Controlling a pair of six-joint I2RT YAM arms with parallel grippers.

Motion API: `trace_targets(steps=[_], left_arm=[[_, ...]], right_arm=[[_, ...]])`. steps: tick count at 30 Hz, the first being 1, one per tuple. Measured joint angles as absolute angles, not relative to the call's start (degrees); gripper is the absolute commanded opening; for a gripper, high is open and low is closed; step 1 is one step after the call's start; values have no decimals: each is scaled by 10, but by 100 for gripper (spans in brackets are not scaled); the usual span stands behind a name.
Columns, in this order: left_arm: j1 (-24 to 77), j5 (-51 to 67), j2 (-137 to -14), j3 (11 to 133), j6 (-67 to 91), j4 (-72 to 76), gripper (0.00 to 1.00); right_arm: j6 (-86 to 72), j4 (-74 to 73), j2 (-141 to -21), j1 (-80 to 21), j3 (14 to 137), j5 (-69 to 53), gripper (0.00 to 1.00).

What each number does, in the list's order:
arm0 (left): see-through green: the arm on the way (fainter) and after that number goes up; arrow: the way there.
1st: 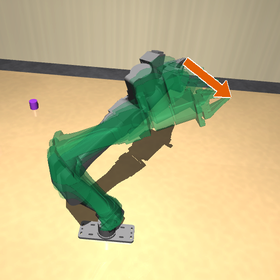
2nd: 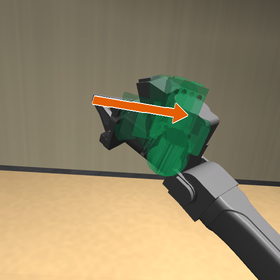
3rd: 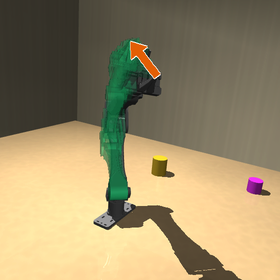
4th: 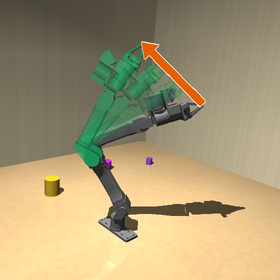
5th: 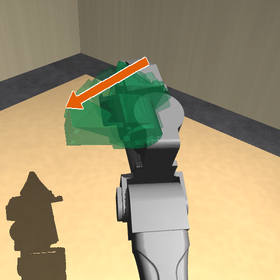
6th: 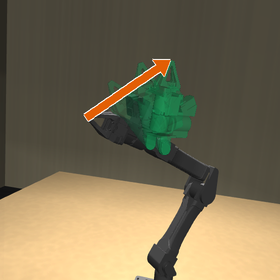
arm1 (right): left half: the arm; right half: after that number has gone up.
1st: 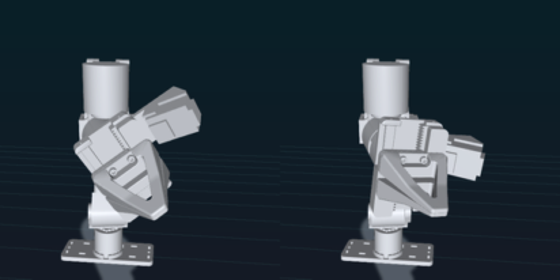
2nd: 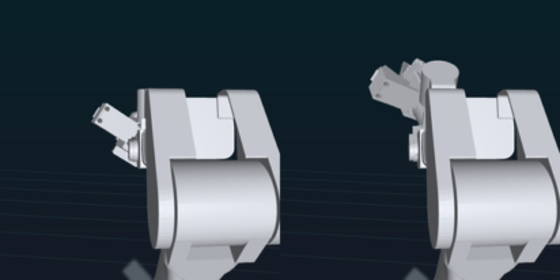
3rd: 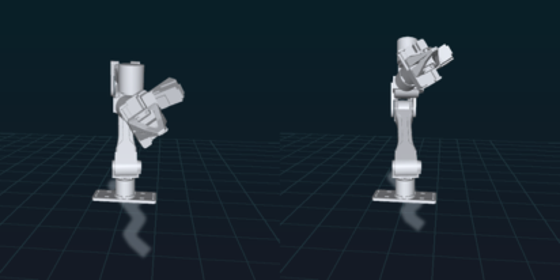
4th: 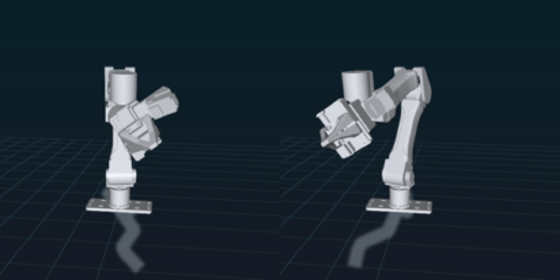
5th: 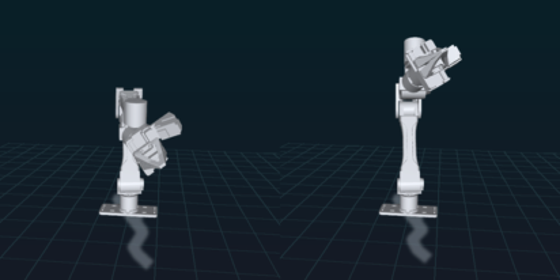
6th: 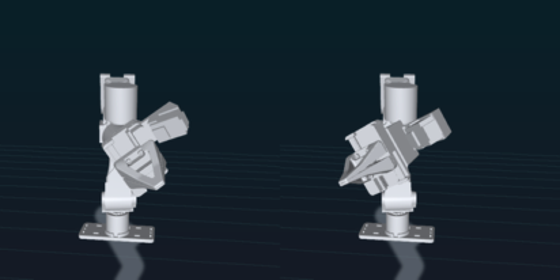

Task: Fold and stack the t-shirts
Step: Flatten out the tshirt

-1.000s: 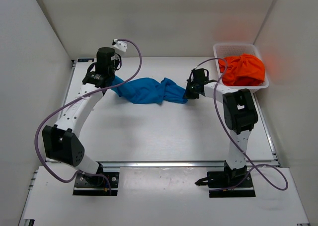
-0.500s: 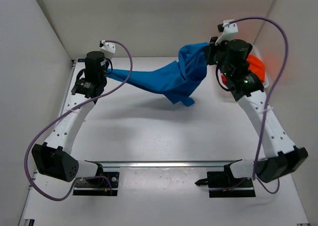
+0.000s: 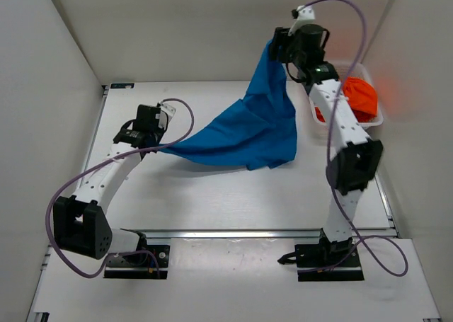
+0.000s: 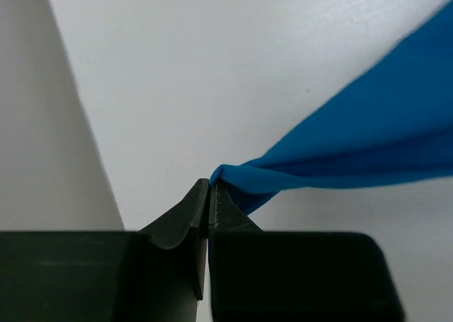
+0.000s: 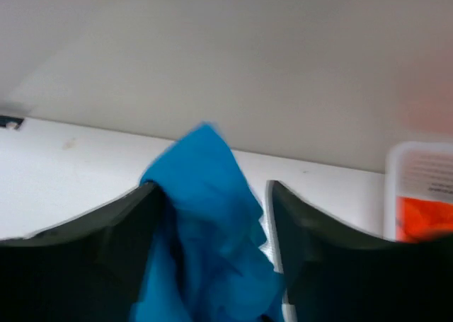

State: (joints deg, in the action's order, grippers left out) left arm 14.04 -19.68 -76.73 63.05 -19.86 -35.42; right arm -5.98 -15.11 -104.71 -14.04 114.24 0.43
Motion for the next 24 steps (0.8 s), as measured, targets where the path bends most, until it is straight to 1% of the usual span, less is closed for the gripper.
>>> trace_targets(steps=[1,2,4,5,8,11,15,17,18,20,21,22,23,24], left_arm=[[142,-190,-768,624,-196,-361,13],[143,-183,-772,621,-192,-369,12],[145,-173,-780,618,-188,-379,12],[145,-169,-783,616,-185,-384,10],[145,-156,-788,603,-177,-398,11],[141,-148,-794,591,-171,-410,11],[137,-140,-795,585,-166,-419,11],[136,-137,-795,585,-164,-420,11],[136,-135,-795,585,-164,-420,11],[136,-131,-795,585,-164,-421,11],[136,-130,-795,585,-164,-421,11],[137,-128,-795,585,-164,-420,11],[137,-127,-795,585,-164,-421,10],[137,-126,-795,585,-163,-421,11]], right_arm=[[-76,-150,-1099,-137,1176,-11,79],[-85,-149,-1142,-134,1199,-24,99],[-104,-159,-1210,-133,1211,-44,99],[-105,-171,-1225,-133,1203,-49,99],[-112,-215,-1217,-129,1135,-54,99],[-116,-229,-1140,-125,1032,-48,99],[-105,-248,-959,-133,859,3,99],[-99,-251,-888,-159,788,30,98],[-100,-257,-870,-176,764,37,96],[-110,-270,-866,-200,732,38,87],[-116,-276,-878,-206,716,35,70],[-121,-279,-892,-207,701,32,47],[-126,-283,-907,-204,682,31,39],[-135,-290,-919,-200,664,28,33]])
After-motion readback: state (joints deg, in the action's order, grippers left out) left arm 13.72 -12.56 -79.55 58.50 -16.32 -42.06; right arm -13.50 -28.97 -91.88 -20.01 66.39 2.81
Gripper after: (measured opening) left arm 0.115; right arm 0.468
